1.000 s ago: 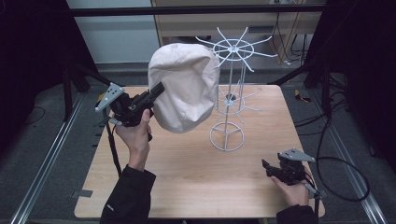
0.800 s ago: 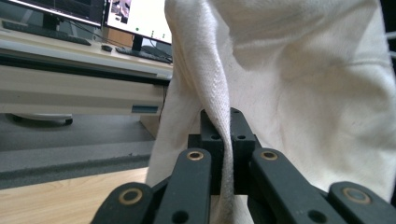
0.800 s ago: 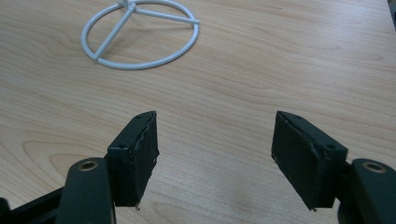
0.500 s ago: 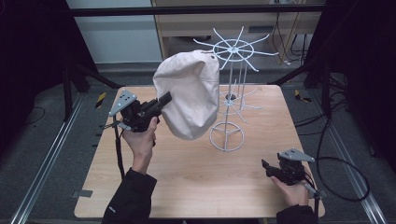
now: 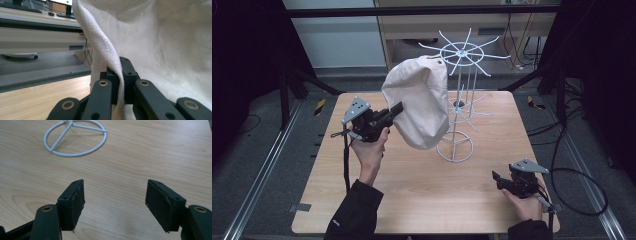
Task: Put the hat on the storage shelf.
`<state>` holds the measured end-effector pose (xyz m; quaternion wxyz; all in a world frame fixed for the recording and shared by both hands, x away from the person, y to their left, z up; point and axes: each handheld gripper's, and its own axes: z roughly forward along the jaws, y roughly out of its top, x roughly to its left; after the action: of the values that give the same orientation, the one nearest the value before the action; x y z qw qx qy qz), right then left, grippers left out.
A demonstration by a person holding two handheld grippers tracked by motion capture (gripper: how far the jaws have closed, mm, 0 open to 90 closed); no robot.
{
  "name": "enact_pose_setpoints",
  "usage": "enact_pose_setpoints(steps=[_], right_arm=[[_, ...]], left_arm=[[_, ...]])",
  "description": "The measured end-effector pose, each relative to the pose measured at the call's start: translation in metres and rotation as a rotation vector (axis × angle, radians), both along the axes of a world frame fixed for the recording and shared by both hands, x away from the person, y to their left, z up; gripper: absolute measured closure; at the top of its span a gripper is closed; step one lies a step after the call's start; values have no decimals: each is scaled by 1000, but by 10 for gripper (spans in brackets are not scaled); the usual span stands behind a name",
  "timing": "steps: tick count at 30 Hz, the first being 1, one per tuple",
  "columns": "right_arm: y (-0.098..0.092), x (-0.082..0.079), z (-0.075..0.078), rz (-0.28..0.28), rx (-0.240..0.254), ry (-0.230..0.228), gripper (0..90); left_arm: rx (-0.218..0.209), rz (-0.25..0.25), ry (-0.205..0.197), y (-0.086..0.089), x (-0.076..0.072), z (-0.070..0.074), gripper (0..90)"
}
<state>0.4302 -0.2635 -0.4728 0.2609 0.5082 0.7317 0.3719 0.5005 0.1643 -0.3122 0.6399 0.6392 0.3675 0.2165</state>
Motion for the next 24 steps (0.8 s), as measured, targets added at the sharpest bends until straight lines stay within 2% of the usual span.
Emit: enact_pose_setpoints(steps=[9, 16, 21, 24], right_arm=[[0, 0, 0, 1, 4, 2, 316], [0, 0, 0, 3, 2, -1, 316], [0, 0, 0, 3, 2, 0, 316], [0, 0, 0, 3, 0, 1, 315]], left_arm=[[34, -8, 41, -6, 6, -5, 842], [59, -18, 54, -13, 9, -9, 826], [75, -26, 68, -15, 12, -11, 789], [83, -16, 70, -15, 12, -11, 734]])
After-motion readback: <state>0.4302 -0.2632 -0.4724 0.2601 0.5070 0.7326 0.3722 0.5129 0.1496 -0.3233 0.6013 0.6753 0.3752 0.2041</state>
